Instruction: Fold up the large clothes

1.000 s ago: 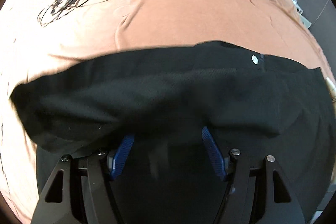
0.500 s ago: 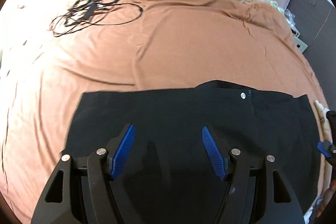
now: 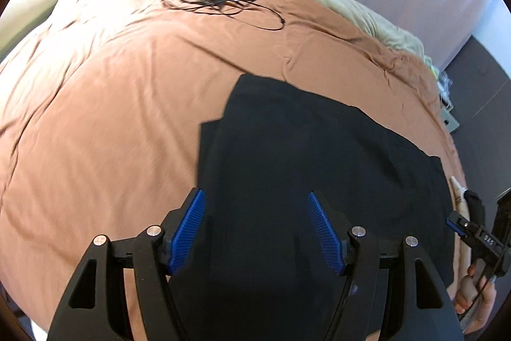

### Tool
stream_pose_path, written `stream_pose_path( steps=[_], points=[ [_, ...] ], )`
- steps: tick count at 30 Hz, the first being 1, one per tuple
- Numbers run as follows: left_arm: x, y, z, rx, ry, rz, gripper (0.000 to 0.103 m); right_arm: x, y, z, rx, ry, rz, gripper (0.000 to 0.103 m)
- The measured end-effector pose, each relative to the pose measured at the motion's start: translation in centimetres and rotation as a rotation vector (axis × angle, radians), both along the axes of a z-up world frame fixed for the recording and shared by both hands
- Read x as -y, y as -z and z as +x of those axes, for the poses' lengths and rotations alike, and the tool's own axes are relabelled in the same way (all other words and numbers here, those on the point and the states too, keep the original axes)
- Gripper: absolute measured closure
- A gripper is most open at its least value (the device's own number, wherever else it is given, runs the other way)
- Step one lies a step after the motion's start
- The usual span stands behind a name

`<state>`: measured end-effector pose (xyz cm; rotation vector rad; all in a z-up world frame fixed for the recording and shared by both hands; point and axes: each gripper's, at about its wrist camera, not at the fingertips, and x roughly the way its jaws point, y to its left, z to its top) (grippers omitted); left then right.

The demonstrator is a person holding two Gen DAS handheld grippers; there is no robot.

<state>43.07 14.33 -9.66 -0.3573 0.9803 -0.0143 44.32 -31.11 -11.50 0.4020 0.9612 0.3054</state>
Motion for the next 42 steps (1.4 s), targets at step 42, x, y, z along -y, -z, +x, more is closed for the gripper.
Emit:
stream_pose_path(
  steps=[42],
  points=[
    [-6.5,10.0,-11.6,0.028,-0.097,-0.449,0.036,-12.2,5.4,-10.5,-0.060,-0.103,-0.370,0.075]
  ],
)
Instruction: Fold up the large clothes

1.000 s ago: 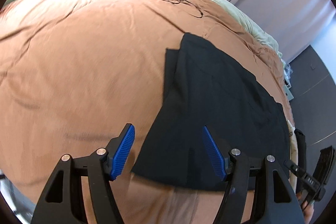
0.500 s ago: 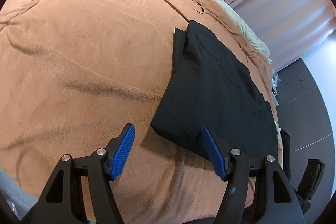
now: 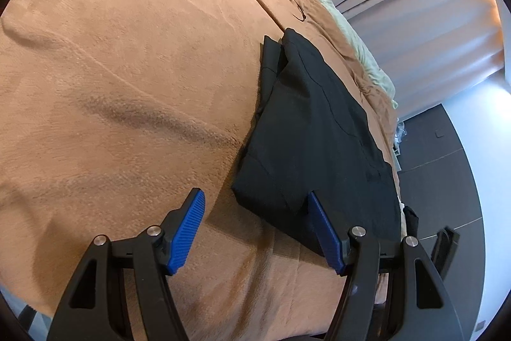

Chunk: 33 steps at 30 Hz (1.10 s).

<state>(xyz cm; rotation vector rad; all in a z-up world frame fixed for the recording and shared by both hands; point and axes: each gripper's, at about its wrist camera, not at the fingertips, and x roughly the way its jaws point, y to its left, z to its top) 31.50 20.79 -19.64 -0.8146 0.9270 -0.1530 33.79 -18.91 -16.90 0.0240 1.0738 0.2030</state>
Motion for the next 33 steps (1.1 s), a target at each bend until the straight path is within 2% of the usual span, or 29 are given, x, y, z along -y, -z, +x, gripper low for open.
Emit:
stream_pose_path(
  steps=[4,6,18,22,33],
  points=[
    [0.1,0.2,0.4,-0.001,0.001,-0.015,0.036,0.0,0.7,2.5,-0.024,0.012,-0.010,0.086],
    [0.2,0.3,0.7,-0.001,-0.001,-0.027,0.036,0.2,0.9,4.1,-0.033,0.016,-0.011,0.088],
    [0.7,0.8,2.6,-0.015,-0.011,-0.062,0.036,1.3,0.8,14.0,-0.046,0.046,0.016,0.094],
    [1.3,1.0,2.8,-0.018,-0.006,-0.102,0.036,1.5,0.9,17.1,-0.045,0.058,0.038,0.095],
    [1.8,1.3,3.5,-0.033,-0.038,-0.102,0.036,1.4,1.1,24.4,-0.040,0.072,0.099,0.095]
  ],
)
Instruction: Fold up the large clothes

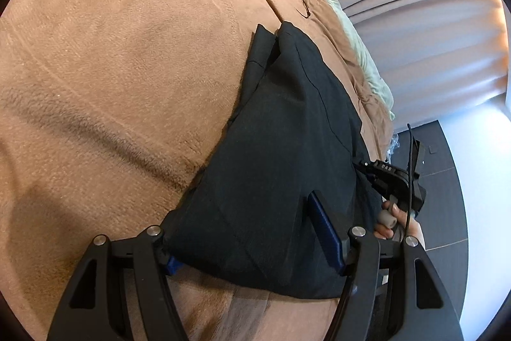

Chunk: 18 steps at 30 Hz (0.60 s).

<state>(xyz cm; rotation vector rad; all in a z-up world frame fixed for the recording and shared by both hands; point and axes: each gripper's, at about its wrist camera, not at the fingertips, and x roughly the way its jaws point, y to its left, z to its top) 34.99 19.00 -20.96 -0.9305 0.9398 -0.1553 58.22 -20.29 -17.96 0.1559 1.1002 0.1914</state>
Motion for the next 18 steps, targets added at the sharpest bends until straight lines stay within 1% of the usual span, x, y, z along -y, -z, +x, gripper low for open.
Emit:
stream_pose_path(
  steps=[5,8,9,12,15,17,18],
  points=[
    [0.4,0.1,0.4,-0.004,-0.014,0.012,0.036,-0.1,0.1,2.6,0.000,0.010,0.039,0.095],
    [0.5,0.2,0.3,-0.005,-0.030,0.012,0.036,0.2,0.1,4.0,0.007,0.023,0.050,0.103],
    [0.7,0.2,0.4,-0.005,-0.035,0.011,0.036,0.4,0.2,5.1,0.005,0.026,0.060,0.103],
    [0.9,0.2,0.4,-0.005,-0.048,0.014,0.036,0.7,0.1,6.1,0.016,0.038,0.101,0.103],
    [0.7,0.4,0.4,-0.006,-0.061,-0.007,0.036,1.2,-1.1,4.7,0.038,0.048,0.112,0.103],
    [0.5,0.5,0.6,-0.009,-0.076,-0.034,0.036,1.4,-2.4,3.7,0.063,0.041,0.143,0.103],
    [0.5,0.5,0.6,-0.010,-0.079,-0.042,0.036,2.0,-3.2,2.3,0.072,0.037,0.165,0.103]
  ],
)
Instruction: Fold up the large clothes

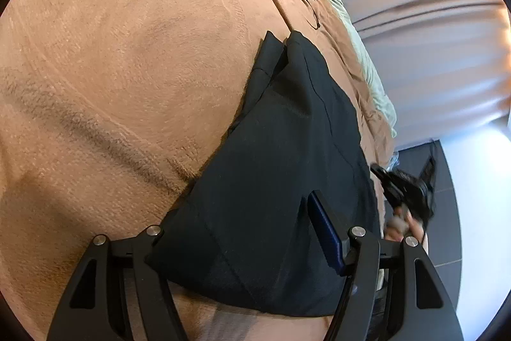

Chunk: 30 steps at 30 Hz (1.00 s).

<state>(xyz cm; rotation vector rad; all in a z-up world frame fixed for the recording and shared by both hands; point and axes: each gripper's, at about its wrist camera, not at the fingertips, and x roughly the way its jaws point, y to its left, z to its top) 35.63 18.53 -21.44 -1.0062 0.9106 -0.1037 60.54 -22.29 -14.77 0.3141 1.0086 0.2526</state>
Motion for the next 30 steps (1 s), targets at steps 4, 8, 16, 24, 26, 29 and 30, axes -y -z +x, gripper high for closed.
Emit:
stream_pose_path(
  steps=[4,8,16,24,26,29,30],
  points=[
    [-0.2,0.3,0.1,-0.007,-0.004,-0.036,0.057,0.4,-1.7,-3.3,0.009,-0.020,0.035,0.099],
    [-0.5,-0.2,-0.3,0.020,0.001,-0.073,0.075,0.2,-2.5,-7.1,0.009,-0.077,0.037,0.091],
    [1.0,-4.8,0.5,0.116,0.050,-0.054,0.084,0.7,-1.5,-15.1,0.000,-0.149,0.058,0.083],
    [3.7,-9.8,1.6,0.207,0.117,-0.026,0.085,-0.2,1.5,-18.8,-0.054,-0.165,0.080,0.083],
    [4.5,-10.9,2.0,0.220,0.132,-0.017,0.085,0.0,1.9,-19.6,-0.057,-0.155,0.094,0.083],
    [5.5,-12.3,2.6,0.236,0.155,-0.006,0.085,0.1,2.8,-21.3,-0.060,-0.173,0.097,0.083],
    [5.9,-12.8,2.7,0.241,0.161,-0.003,0.086,0.0,3.1,-21.4,-0.063,-0.175,0.085,0.083]
  ],
)
